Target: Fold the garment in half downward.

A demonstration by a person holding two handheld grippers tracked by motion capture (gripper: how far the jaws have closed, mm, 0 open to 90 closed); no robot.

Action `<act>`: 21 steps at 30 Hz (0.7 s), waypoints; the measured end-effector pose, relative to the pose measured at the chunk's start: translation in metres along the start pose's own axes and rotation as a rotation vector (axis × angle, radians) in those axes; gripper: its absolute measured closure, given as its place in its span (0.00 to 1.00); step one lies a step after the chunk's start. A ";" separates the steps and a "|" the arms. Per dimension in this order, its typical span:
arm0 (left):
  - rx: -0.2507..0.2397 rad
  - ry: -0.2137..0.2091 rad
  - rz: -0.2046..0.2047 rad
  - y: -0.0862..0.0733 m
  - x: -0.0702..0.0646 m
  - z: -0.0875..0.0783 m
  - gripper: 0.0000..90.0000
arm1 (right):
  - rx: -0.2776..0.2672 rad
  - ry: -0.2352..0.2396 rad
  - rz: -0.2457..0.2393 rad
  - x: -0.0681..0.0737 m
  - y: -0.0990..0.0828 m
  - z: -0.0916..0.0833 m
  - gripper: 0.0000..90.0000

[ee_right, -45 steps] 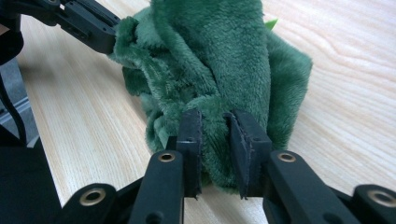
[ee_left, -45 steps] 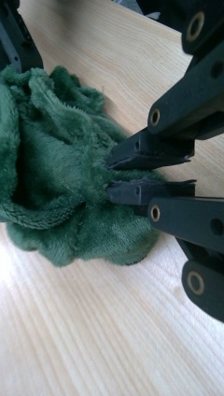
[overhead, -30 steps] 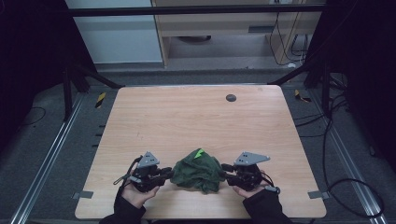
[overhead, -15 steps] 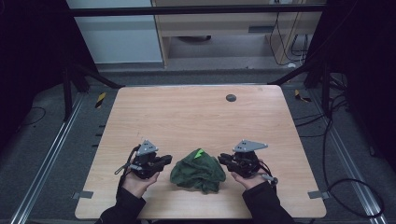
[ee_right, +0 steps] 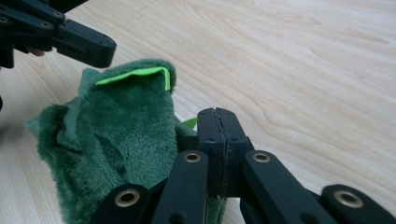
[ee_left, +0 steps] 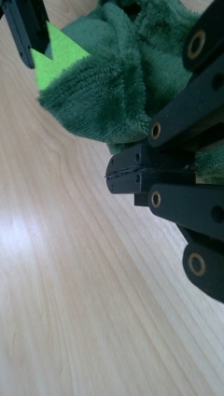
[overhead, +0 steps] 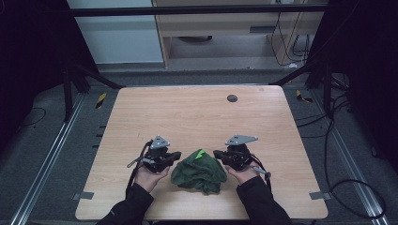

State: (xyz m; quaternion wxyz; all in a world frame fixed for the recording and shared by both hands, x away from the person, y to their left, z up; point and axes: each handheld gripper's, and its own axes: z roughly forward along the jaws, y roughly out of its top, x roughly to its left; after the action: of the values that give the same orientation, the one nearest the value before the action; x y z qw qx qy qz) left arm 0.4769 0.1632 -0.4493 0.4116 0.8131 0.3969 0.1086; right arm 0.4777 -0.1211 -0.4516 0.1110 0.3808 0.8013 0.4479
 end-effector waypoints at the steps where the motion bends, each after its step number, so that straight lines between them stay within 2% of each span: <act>1: 0.007 -0.007 0.001 -0.001 0.000 0.003 1.00 | 0.005 0.003 0.001 0.000 -0.001 0.001 1.00; 3: 0.026 -0.028 -0.007 -0.003 0.001 0.010 1.00 | 0.015 0.009 0.008 0.000 -0.003 0.004 1.00; 8: 0.039 -0.041 0.003 -0.005 -0.001 0.011 1.00 | 0.035 0.021 0.011 0.001 -0.006 0.008 1.00; 21: 0.015 -0.082 0.056 -0.004 -0.017 -0.009 0.99 | -0.005 0.072 -0.039 0.019 -0.002 -0.004 0.99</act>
State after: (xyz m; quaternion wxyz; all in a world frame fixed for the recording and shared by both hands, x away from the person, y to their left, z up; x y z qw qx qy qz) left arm 0.4591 0.1577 -0.4446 0.4181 0.8308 0.3577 0.0838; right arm 0.4619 -0.1109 -0.4484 0.0918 0.3483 0.8110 0.4610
